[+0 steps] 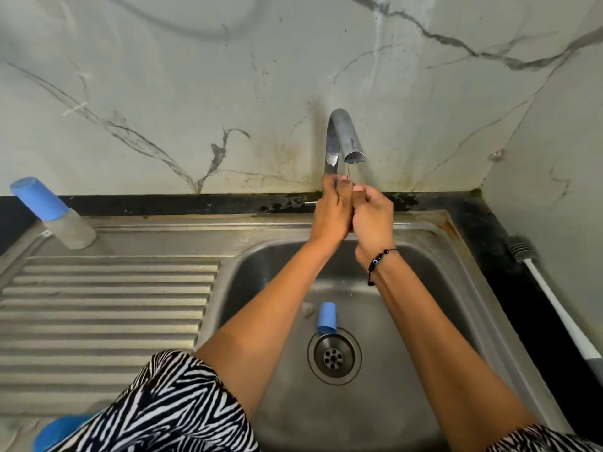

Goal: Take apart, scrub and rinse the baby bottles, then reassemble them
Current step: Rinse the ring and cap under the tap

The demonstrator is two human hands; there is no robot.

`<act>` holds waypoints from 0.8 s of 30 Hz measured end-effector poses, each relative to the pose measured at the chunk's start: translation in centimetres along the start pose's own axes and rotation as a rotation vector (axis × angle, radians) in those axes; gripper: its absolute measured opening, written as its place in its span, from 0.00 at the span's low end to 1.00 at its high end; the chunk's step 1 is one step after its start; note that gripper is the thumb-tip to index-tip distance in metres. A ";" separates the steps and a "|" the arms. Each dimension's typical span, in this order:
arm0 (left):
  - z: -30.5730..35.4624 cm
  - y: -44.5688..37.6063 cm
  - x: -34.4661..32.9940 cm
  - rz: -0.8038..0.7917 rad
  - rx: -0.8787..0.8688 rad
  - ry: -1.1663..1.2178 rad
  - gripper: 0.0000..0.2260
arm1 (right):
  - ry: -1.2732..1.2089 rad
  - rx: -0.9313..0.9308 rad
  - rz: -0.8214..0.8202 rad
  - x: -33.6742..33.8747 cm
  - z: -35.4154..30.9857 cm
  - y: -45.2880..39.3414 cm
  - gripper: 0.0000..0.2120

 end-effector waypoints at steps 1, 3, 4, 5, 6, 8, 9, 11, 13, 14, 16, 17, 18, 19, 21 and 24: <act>0.0 -0.1 -0.2 -0.011 0.038 0.015 0.13 | 0.115 0.061 -0.016 0.4 0.1 -0.1 0.14; 0.3 -0.3 -0.6 -0.037 0.120 0.066 0.16 | 0.312 0.175 -0.071 1.0 0.0 -0.2 0.13; 0.5 -0.5 -0.7 -0.045 0.172 0.126 0.16 | 0.387 0.234 -0.110 1.2 0.0 -0.1 0.11; 0.6 -0.7 -0.7 -0.047 0.238 0.190 0.16 | 0.459 0.306 -0.151 1.3 0.0 0.2 0.09; 0.6 -0.9 -0.7 -0.044 0.322 0.244 0.17 | 0.550 0.390 -0.186 1.4 0.1 0.4 0.08; 0.5 -1.0 -0.4 -0.079 0.540 0.327 0.17 | 0.779 0.557 -0.230 1.8 0.6 0.7 0.10; 0.3 -0.8 -0.3 -0.115 0.628 0.354 0.17 | 0.868 0.610 -0.234 2.1 0.8 0.6 0.10; 0.0 -0.4 -0.2 -0.198 0.692 0.396 0.16 | 0.855 0.615 -0.211 2.4 1.1 0.3 0.09; -0.6 0.0 -0.3 -0.256 0.589 0.433 0.16 | 0.673 0.490 -0.178 2.1 1.0 0.2 0.08; -0.9 0.4 -0.3 -0.269 0.525 0.449 0.16 | 0.594 0.419 -0.175 1.6 0.9 0.2 0.07; -1.6 0.9 -0.4 -0.230 0.396 0.483 0.15 | 0.525 0.363 -0.178 0.6 0.8 0.3 0.07; -1.9 0.8 -0.2 -0.185 0.351 0.482 0.16 | 0.534 0.381 -0.185 0.3 0.8 0.5 0.07; -2.1 0.7 -0.1 -0.155 0.330 0.467 0.17 | 0.567 0.423 -0.192 0.2 1.0 0.7 0.07; -2.2 0.5 0.1 -0.132 0.328 0.439 0.18 | 0.617 0.490 -0.201 0.4 1.2 0.9 0.07; -2.4 0.3 0.3 -0.101 0.360 0.346 0.20 | 0.730 0.649 -0.237 1.2 1.7 1.0 0.08; -3.1 0.6 0.2 -0.080 0.475 0.388 0.21 | 0.899 0.819 -0.409 2.6 1.9 0.7 0.15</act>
Point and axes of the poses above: each hand's wrist, its own y-axis away from the middle knuckle, its own x-axis out of the back of the hand, z = x × y, the point moved 2 cm from there along -y, towards the middle knuckle, and after that the axes turned 6 degrees about x, right-handed, at the moved point
